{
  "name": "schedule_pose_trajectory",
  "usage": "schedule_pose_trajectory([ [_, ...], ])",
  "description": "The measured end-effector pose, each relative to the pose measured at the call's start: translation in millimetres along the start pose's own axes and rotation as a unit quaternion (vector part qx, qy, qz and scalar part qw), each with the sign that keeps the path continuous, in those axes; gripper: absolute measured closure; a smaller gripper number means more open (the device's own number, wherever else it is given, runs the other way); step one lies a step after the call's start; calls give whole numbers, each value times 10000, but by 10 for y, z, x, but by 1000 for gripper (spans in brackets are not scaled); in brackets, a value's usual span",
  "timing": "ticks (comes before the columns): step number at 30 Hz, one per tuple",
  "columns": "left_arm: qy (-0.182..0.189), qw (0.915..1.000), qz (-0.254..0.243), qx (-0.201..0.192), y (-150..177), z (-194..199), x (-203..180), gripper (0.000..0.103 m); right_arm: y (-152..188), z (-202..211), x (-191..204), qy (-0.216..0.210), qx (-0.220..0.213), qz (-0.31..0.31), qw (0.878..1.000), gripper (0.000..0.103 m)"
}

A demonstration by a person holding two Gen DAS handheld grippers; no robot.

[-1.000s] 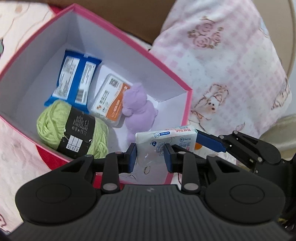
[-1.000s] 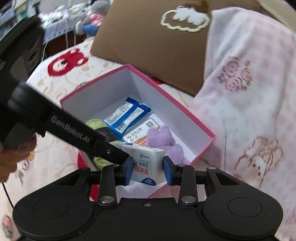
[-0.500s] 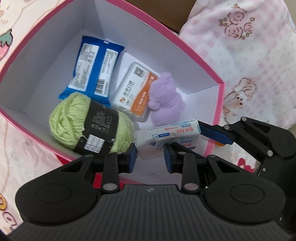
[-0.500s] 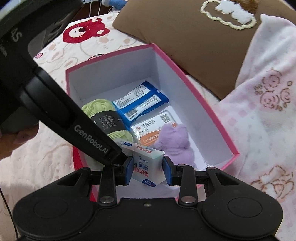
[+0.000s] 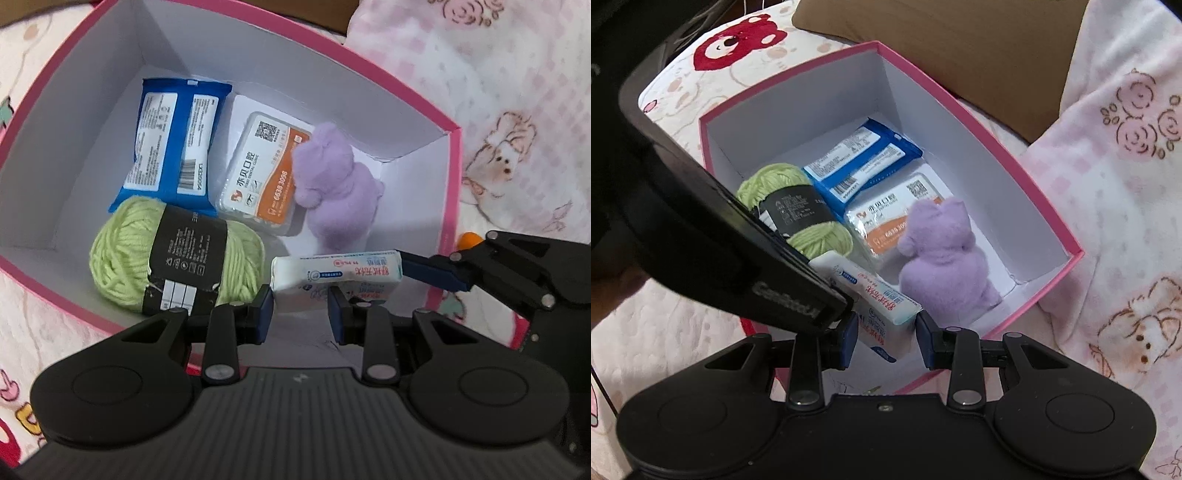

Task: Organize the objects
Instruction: 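Lower the white wipe packet into the pink box beside the yarn ball, then open the left tool to release the white wipe packet, then withdraw the left tool from the box toward the orange sponge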

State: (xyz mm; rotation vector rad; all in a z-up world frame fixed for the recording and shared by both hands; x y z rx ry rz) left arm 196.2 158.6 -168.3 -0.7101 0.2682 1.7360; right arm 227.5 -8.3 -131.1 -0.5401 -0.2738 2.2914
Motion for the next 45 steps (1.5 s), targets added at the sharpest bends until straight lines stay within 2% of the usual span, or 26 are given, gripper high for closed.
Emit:
schedule_pose_trajectory([
  [5, -155, 9998, -154, 24, 33, -55, -38, 74, 63, -44, -33, -76, 36, -184, 9998, 64],
  [9, -197, 9994, -259, -117, 24, 2, -63, 73, 77, 30, -47, -32, -139, -279, 9995, 62],
  [17, -59, 9973, -600, -431, 70, 290, -197, 68, 107, 253, -163, -115, -424, -583, 9973, 58],
  [23, -81, 9951, -833, -521, 200, 557, -359, 66, 182, 558, -204, -343, -645, -805, 9941, 58],
  [30, -149, 9920, -1146, -509, 428, 931, -613, 62, 275, 993, -211, -422, -899, -904, 9909, 56],
  [36, -241, 9879, -1350, -719, 649, 1274, -767, 62, 474, 1450, -182, -492, -1275, -885, 9866, 44],
  [45, -187, 9838, -1599, -790, 1012, 1599, -1010, 57, 836, 1883, -125, -375, -1505, -814, 9845, 38],
])
Point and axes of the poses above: each gripper's, at about its wrist camera, not at the fingertips, and z roughly against the way its jaws point, x to its left, y to its underside, the point moved 6 cm from there along -z, roughly the way its jaws point, and after that the axes turned 15 degrees about y, right-handed, at the moved point
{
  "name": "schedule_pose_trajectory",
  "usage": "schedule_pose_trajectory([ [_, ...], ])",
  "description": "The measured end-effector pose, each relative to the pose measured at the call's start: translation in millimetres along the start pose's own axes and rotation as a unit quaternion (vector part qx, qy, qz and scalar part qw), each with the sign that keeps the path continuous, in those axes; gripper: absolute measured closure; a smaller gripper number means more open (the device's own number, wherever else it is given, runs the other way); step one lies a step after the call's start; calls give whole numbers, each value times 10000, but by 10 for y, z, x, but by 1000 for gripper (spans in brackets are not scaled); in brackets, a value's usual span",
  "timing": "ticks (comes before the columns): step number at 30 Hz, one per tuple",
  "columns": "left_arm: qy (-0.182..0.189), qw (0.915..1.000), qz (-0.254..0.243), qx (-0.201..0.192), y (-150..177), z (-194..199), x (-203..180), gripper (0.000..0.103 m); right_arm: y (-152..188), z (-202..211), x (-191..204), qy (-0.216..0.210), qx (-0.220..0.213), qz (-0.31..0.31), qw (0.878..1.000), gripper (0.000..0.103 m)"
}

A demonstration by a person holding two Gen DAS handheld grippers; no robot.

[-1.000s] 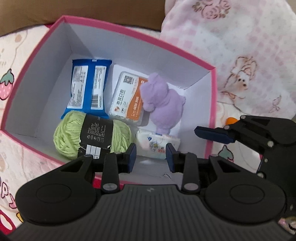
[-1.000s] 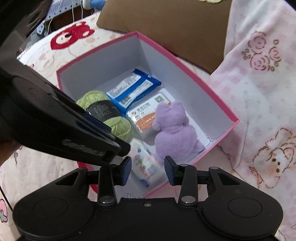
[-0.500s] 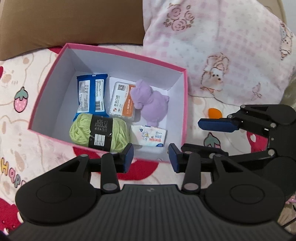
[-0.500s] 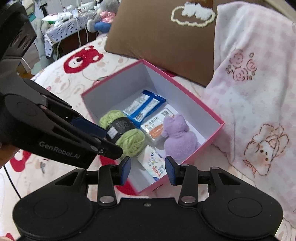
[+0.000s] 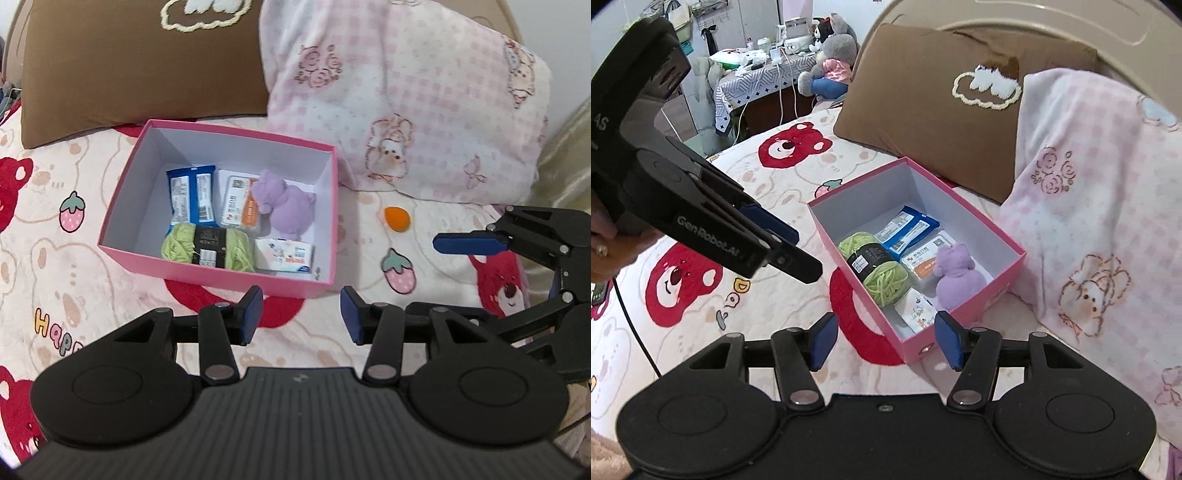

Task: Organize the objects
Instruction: 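Withdraw the left tool from the box toward the orange sponge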

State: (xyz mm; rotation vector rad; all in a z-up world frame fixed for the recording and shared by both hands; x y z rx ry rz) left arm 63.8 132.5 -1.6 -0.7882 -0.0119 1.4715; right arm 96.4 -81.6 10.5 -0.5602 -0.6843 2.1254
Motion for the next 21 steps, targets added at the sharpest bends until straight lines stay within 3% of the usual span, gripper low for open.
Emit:
schedule_pose_trajectory([
  [21, 336, 9964, -549, 559, 481, -168, -746, 50, 762, 371, -381, 259, 172, -370, 9988, 32],
])
Point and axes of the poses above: each gripper's, at about its wrist camera, not at the fingertips, and z roughly against the way its jaws point, x to its left, y to its underside, the point moved 6 cm from there along -z, roughly the way its jaws point, and after that the axes turned 15 degrees about y, right-handed, at the moved point
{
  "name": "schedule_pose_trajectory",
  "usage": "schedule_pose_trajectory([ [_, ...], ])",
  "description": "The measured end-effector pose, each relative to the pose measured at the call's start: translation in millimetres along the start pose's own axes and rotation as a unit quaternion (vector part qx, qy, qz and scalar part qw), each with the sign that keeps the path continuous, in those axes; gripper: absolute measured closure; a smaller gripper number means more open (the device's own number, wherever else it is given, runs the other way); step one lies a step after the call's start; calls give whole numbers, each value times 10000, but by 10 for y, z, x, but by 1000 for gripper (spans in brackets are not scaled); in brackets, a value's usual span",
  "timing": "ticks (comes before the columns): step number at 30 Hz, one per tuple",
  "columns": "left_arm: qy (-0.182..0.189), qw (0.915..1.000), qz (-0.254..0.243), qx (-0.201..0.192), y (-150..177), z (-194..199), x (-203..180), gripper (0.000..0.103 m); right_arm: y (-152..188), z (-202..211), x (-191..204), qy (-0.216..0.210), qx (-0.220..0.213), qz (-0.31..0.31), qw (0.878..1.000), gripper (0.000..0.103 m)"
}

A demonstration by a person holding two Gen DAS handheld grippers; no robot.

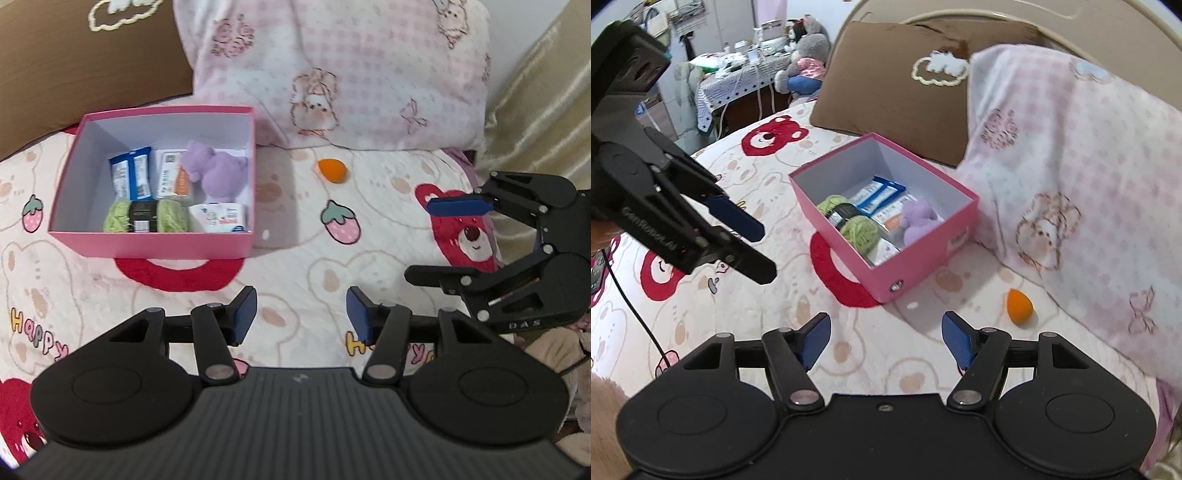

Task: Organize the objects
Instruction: 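Withdraw the left tool from the box toward the orange sponge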

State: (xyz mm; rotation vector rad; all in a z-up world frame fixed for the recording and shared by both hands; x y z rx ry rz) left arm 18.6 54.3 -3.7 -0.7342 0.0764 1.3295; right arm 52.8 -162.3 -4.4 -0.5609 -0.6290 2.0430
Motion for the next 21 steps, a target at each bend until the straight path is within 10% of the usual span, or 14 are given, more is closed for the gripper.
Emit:
schedule_pose_trajectory([
  [21, 113, 9998, -122, 57, -61, -525, -294, 49, 395, -245, -430, 199, -96, -486, 9986, 31],
])
Point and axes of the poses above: each gripper's, at about its wrist camera, not at the fingertips, and z roughly against the way its jaws point, x to its left, y to its underside, the point moved 6 cm from there along -z, roughly the way its jaws point, and after that the axes turned 15 degrees about y, right-handed, at the moved point
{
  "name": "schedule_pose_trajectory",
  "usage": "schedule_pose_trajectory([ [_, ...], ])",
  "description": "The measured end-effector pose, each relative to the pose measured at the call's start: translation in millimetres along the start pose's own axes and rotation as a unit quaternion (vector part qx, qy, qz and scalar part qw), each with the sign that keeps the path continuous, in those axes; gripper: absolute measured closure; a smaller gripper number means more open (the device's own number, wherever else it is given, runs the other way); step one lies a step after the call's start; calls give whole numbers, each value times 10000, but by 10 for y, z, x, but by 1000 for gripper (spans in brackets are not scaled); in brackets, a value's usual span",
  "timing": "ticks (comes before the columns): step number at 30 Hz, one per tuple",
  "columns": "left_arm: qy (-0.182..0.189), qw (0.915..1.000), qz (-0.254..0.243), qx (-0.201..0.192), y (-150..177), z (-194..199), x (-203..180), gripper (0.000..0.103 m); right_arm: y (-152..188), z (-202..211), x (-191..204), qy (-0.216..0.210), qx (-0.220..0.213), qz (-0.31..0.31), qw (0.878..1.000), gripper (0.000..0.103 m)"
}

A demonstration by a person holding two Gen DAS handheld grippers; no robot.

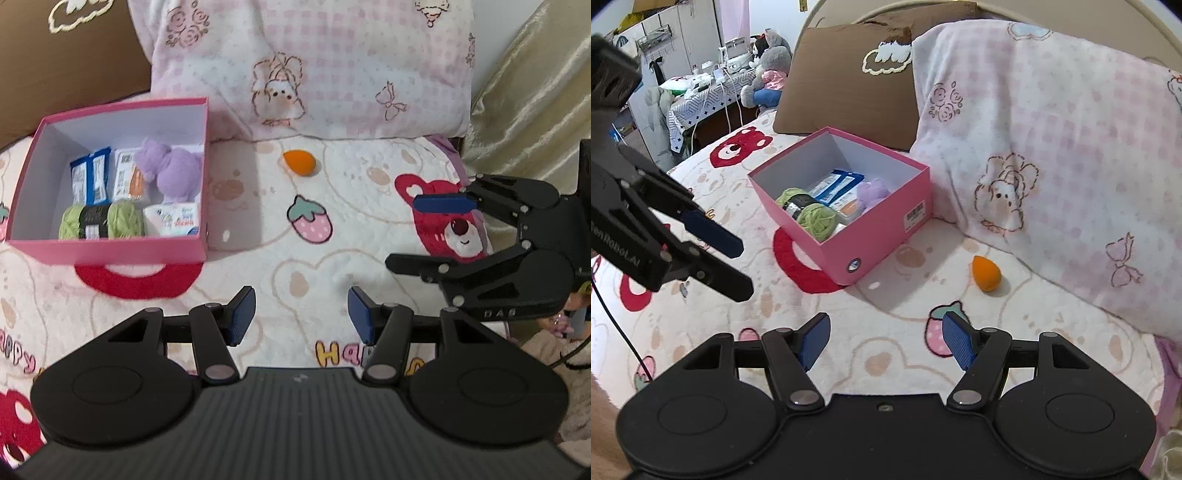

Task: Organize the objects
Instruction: 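Withdraw the left tool from the box toward the orange sponge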

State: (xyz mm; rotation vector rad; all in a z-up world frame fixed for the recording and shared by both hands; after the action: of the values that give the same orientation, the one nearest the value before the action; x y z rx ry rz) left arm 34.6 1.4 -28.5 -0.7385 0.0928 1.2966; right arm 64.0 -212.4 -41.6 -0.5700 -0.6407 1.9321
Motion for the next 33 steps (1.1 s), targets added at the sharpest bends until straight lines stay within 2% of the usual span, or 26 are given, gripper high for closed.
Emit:
schedule_pose_trajectory([
  [12, -18, 10000, 19, 52, -180, -429, -31, 48, 29, -289, -233, 206, 2, -56, 9998, 31],
  [15, -27, 9998, 112, 165, -217, -557, -5, 48, 43, -372, -265, 177, 32, -112, 9998, 31],
  [19, -92, 9995, 187, 237, -252, -727, 46, 48, 14, -469, -320, 201, -107, -269, 9994, 31],
  [28, -290, 9992, 12, -281, -422, -985, 171, 48, 12, -810, -528, 428, -309, -491, 9974, 30],
  [33, -52, 9988, 137, -463, -511, -1069, 172, 48, 95, -988, -567, 613, -452, -478, 9960, 30],
])
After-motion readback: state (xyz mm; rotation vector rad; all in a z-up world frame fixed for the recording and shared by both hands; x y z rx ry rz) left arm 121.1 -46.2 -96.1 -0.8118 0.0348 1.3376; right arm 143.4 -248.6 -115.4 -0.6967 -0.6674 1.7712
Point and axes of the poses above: each gripper's, at about its wrist camera, not at the fingertips, and z roughly against the way its jaws point, x to its left, y to its underside, the point moved 6 cm from there along -z, roughly the way its jaws point, and after that the axes turned 15 degrees about y, right-handed, at the moved point
